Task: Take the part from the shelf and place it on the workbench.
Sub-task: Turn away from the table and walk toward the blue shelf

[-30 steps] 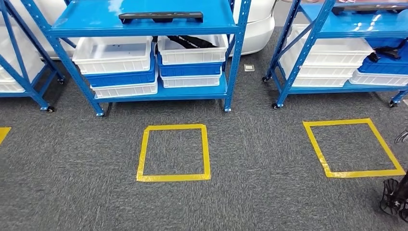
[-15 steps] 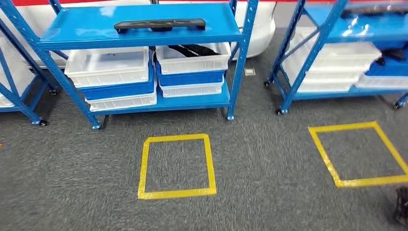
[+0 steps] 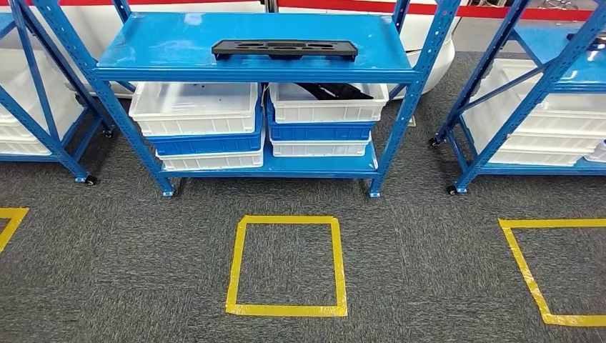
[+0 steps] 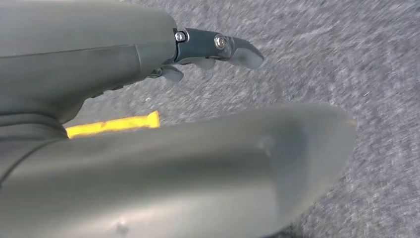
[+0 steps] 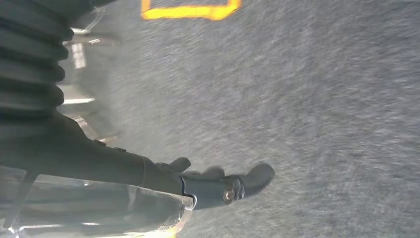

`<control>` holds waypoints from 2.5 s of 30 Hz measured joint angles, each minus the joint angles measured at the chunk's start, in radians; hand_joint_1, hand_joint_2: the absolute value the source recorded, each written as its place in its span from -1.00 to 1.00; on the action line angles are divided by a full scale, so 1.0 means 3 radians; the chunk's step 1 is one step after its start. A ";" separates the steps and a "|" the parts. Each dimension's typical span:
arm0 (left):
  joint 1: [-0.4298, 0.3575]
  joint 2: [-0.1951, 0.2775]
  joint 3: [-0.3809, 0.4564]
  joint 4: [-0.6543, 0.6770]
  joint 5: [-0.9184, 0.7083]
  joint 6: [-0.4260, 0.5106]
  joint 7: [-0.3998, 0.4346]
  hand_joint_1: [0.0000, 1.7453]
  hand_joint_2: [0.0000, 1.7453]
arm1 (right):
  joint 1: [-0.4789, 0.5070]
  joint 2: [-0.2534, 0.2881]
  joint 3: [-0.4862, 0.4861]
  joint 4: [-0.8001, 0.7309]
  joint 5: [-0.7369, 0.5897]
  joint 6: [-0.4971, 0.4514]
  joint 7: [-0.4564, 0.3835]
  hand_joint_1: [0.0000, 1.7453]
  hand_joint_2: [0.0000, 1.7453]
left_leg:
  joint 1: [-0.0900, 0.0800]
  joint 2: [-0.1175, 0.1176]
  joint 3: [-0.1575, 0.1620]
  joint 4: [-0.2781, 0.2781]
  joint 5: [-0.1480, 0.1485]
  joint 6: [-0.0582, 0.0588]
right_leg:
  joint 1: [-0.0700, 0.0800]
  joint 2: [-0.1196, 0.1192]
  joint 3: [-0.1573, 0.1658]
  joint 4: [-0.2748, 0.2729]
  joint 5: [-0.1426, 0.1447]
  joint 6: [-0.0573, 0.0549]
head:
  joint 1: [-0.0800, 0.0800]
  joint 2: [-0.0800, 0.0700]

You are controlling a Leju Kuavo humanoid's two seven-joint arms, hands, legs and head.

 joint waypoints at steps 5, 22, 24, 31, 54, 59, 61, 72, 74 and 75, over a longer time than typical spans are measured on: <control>-0.0013 0.0029 0.0010 -0.0012 -0.0014 0.0003 -0.0013 -1.00 -1.00 | -0.0014 0.0033 0.0000 0.0001 0.0057 -0.0002 0.0007 -1.00 -1.00 | 0.0013 0.0042 -0.0076 0.0365 0.0000 -0.0085 | -0.0115 0.0042 0.0311 -0.0144 -0.0059 -0.0133 | -0.0005 0.0000; 0.0000 0.0037 0.0030 0.0002 -0.0025 -0.0018 -0.0010 -1.00 -1.00 | -0.0034 0.0061 0.0002 0.0002 0.0086 -0.0008 0.0003 -1.00 1.00 | 0.0085 0.0041 -0.0408 0.0111 0.0237 -0.0012 | -0.0114 0.0036 0.0141 0.0766 -0.0649 0.0042 | 0.0021 0.0000; 0.0005 0.0035 0.0030 0.0002 -0.0028 -0.0018 -0.0010 -1.00 -1.00 | -0.0024 0.0060 0.0002 0.0002 0.0087 -0.0008 0.0004 -1.00 1.00 | 0.0069 0.0030 -0.0312 0.0074 0.0193 -0.0009 | -0.0091 0.0034 -0.0101 0.0908 -0.0711 0.0030 | 0.0025 0.0000; 0.0017 0.0024 0.0032 0.0006 -0.0035 -0.0028 -0.0021 -1.00 -1.00 | 0.0020 0.0060 0.0002 0.0007 0.0091 -0.0034 0.0012 -1.00 0.00 | -0.0015 0.0004 -0.0098 0.0026 -0.0013 0.0020 | -0.0018 0.0014 -0.0078 -0.0013 0.0152 0.0000 | 0.0048 0.0000; -0.0022 0.0028 0.0042 0.0005 -0.0090 -0.0046 -0.0008 -1.00 -1.00 | -0.0011 0.0043 -0.0108 0.0007 -0.0088 0.0171 -0.0238 -1.00 -1.00 | 0.0021 0.0050 0.0070 -0.0141 -0.0028 -0.0008 | 0.0008 0.0050 0.0032 -0.0082 0.0105 -0.0089 | 0.0045 0.0000; -0.0023 0.0029 0.0043 0.0005 -0.0094 -0.0060 -0.0008 -1.00 -1.00 | -0.0010 0.0040 -0.0107 0.0007 -0.0018 0.0285 -0.0264 -1.00 -1.00 | 0.0022 0.0050 0.0072 -0.0136 -0.0025 -0.0011 | 0.0005 0.0050 0.0035 -0.0087 0.0114 -0.0093 | 0.0045 0.0000; -0.0023 0.0032 0.0045 0.0005 -0.0094 -0.0064 -0.0009 -1.00 -1.00 | -0.0010 0.0039 -0.0103 0.0006 0.0017 0.0318 -0.0272 -1.00 -1.00 | 0.0023 0.0052 0.0082 -0.0157 -0.0004 0.0011 | 0.0007 0.0051 0.0048 -0.0108 0.0132 -0.0086 | 0.0043 0.0000; -0.0014 0.0023 0.0081 0.0004 -0.0101 -0.0083 -0.0017 -1.00 -1.00 | -0.0001 0.0027 -0.0095 0.0009 0.0067 0.0388 -0.0275 -1.00 -1.00 | 0.0233 0.0060 0.0332 -0.0337 -0.0021 -0.0153 | -0.0245 -0.0001 -0.0127 0.0208 0.0143 0.0306 | 0.0072 0.0000; -0.0025 0.0034 0.0082 0.0000 -0.0112 -0.0083 -0.0016 -1.00 -1.00 | -0.0015 0.0038 -0.0093 0.0013 0.0071 0.0405 -0.0275 -1.00 -1.00 | 0.0240 0.0065 0.0342 -0.0311 -0.0086 -0.0244 | -0.0254 0.0008 -0.0008 0.0006 0.0118 0.0288 | 0.0100 0.0000; -0.0030 0.0039 0.0083 -0.0003 -0.0119 -0.0083 -0.0015 -1.00 -1.00 | -0.0020 0.0042 -0.0093 0.0014 0.0077 0.0414 -0.0275 -1.00 -1.00 | 0.0234 0.0067 0.0335 -0.0305 -0.0104 -0.0270 | -0.0244 0.0020 -0.0001 0.0016 0.0067 0.0232 | 0.0103 0.0000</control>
